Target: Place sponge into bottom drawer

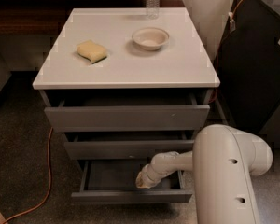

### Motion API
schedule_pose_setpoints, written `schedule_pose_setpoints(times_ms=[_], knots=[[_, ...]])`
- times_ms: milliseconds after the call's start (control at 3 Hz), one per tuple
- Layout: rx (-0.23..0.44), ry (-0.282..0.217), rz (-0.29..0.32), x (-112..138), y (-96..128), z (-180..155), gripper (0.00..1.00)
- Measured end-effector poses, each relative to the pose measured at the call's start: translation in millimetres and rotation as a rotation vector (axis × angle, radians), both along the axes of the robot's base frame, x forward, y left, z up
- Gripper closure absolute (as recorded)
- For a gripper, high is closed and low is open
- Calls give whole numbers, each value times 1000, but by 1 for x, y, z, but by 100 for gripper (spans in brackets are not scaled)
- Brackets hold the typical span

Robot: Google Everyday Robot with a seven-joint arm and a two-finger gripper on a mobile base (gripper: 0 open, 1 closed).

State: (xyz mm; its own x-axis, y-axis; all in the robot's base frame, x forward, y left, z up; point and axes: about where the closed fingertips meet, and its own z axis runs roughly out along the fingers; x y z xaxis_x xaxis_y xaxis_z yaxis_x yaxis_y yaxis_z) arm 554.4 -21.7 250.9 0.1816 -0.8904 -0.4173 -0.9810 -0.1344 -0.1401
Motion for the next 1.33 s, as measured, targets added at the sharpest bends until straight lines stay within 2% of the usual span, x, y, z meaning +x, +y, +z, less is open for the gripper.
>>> schedule_pose_setpoints(times_ms=[333, 667, 1333], knots=[[-10, -35, -41, 9, 1, -22, 100], [-15, -48, -74, 20, 4, -40, 100], [-23, -29, -104, 31, 9, -73, 100]])
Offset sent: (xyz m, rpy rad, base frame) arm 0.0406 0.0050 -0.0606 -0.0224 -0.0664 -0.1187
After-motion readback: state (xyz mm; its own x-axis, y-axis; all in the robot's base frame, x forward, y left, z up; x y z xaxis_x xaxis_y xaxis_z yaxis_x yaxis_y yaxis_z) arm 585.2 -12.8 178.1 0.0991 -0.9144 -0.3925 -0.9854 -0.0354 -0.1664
